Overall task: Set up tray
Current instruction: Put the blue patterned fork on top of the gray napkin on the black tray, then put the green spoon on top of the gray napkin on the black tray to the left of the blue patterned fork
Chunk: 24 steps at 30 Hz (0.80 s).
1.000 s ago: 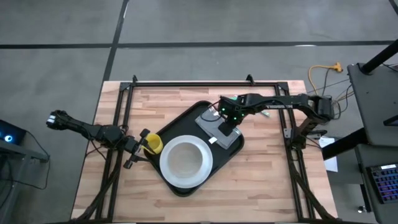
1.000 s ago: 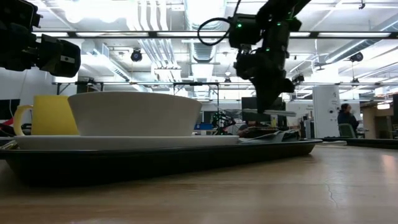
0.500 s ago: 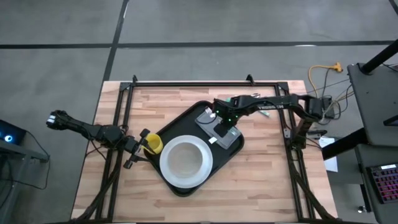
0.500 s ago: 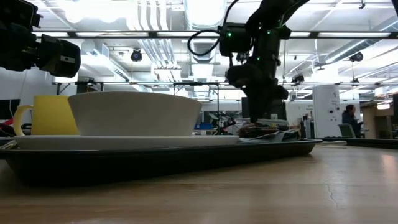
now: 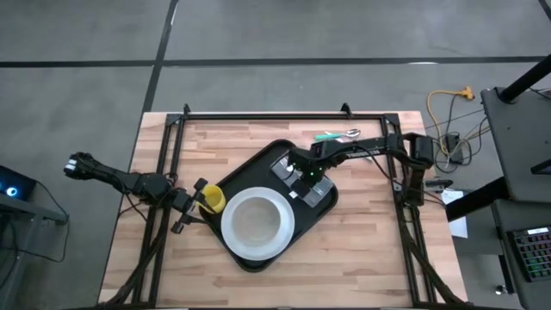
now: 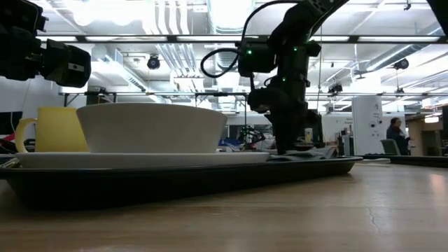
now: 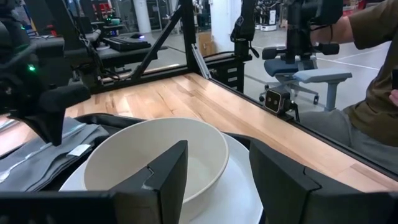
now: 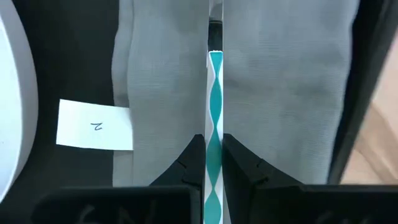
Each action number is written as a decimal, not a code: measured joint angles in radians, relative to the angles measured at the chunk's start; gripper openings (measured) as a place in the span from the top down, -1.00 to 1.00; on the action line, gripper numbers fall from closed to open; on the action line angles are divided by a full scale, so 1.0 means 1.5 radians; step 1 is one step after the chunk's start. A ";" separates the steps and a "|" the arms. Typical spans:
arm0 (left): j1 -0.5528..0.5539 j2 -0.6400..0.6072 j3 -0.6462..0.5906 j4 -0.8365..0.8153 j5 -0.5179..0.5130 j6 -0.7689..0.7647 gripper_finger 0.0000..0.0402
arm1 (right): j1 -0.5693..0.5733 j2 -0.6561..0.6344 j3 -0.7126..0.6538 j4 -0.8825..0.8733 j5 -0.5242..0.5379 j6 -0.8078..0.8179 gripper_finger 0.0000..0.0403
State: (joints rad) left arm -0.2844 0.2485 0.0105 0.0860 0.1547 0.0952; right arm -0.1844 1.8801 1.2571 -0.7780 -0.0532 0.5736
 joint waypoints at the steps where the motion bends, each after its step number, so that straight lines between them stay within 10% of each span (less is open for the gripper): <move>1: 0.000 0.000 0.000 0.000 0.000 0.000 0.21 | 0.002 0.000 -0.002 0.000 0.000 0.000 0.90; 15: 0.000 0.000 0.000 0.000 0.000 0.000 0.21 | 0.003 0.002 -0.006 0.001 0.013 0.005 0.90; 24: 0.000 0.000 0.000 0.000 0.000 0.000 0.21 | 0.002 0.001 0.003 -0.003 0.005 0.004 0.51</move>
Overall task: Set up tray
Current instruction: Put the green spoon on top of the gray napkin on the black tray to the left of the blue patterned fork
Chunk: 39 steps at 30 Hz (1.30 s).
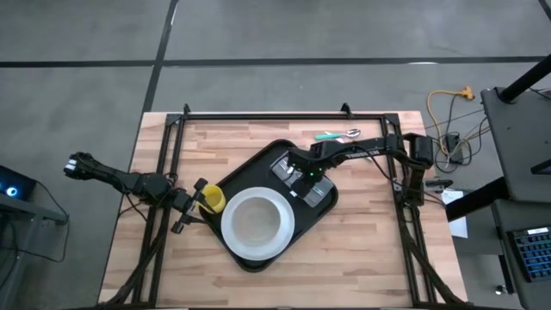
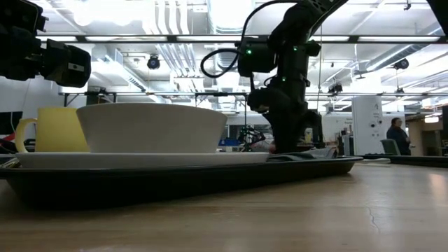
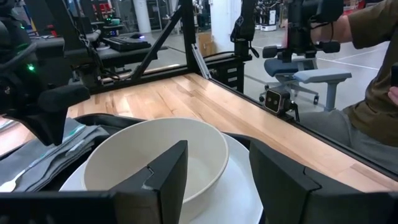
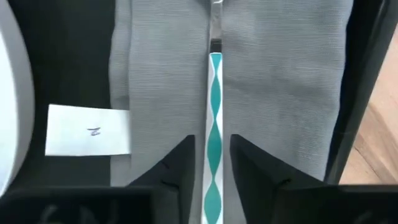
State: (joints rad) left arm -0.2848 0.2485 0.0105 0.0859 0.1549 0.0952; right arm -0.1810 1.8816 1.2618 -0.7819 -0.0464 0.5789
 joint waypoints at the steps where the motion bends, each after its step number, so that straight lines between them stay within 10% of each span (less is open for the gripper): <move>1: 0.000 0.000 0.000 0.000 0.000 0.000 0.21 | 0.000 0.000 0.004 -0.004 -0.001 0.000 0.47; 14: 0.000 0.000 0.000 0.000 0.000 0.000 0.21 | 0.000 -0.026 0.093 -0.116 -0.002 -0.055 0.11; 39: 0.000 0.001 0.000 0.000 0.000 0.000 0.21 | -0.165 -0.175 0.061 -0.219 0.068 -0.218 0.09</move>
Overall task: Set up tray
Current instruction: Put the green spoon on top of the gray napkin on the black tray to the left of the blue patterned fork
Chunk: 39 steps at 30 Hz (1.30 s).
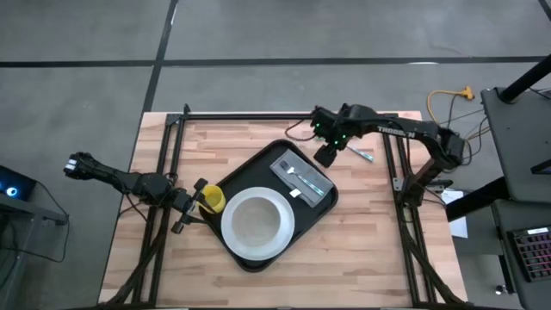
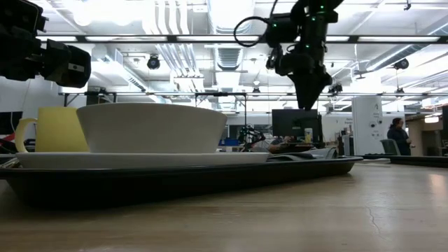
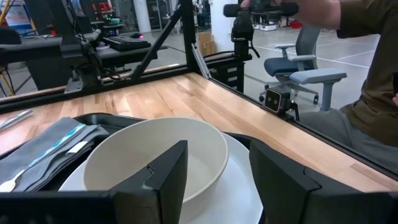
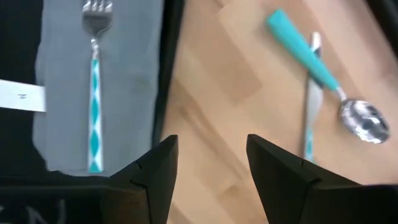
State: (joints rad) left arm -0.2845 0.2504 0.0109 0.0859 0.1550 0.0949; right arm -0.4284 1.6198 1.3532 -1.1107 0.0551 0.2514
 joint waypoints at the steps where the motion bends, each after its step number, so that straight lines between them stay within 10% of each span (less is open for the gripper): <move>1: 0.000 0.000 0.000 0.000 0.000 0.000 0.21 | -0.011 -0.007 -0.004 0.004 0.000 -0.010 0.09; 39: 0.000 0.003 0.000 0.000 0.000 0.000 0.21 | -0.248 -0.017 -0.163 0.227 -0.095 -0.327 0.09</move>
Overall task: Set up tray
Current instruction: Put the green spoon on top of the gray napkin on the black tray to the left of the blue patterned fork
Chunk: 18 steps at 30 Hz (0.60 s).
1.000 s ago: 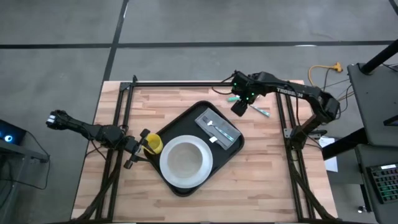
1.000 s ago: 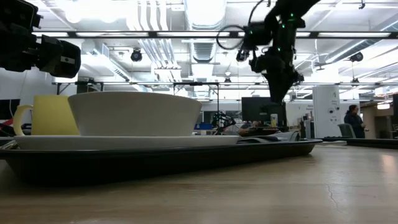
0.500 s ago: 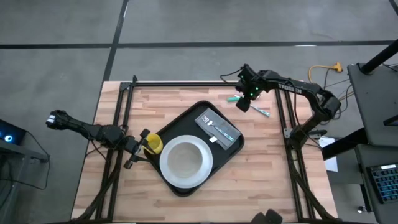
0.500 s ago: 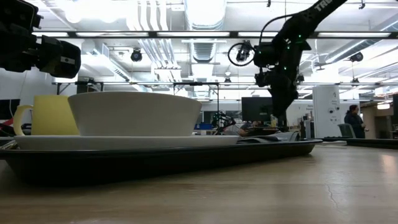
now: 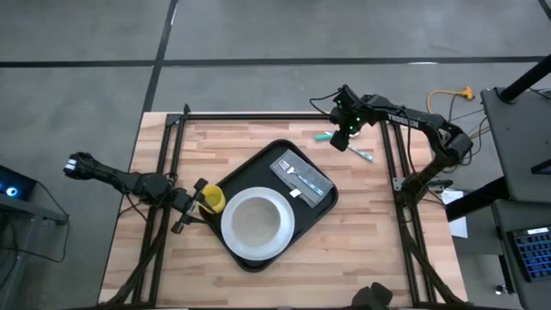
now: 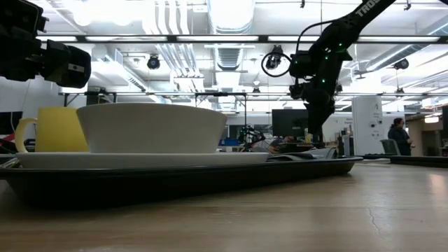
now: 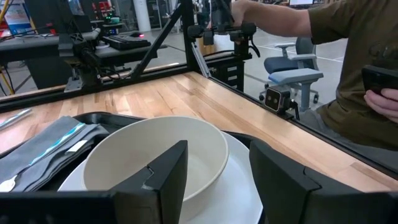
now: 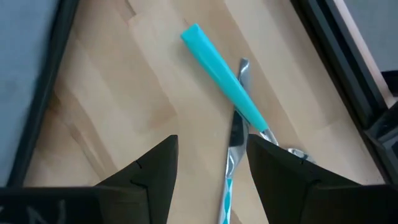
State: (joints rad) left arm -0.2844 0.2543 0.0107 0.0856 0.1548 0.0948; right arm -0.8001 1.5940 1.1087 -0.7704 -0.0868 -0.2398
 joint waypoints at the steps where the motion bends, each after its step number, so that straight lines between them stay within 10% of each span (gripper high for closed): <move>1: 0.000 0.000 0.000 0.000 0.000 0.000 0.21 | 0.000 0.000 0.002 0.001 0.000 0.000 0.09; 18: 0.000 0.000 0.000 0.000 0.000 0.000 0.21 | -0.008 0.124 0.075 0.000 -0.026 -0.045 0.09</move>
State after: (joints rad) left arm -0.2844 0.2543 0.0106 0.0859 0.1551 0.0952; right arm -0.8123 1.7799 1.2206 -0.7697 -0.1258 -0.3076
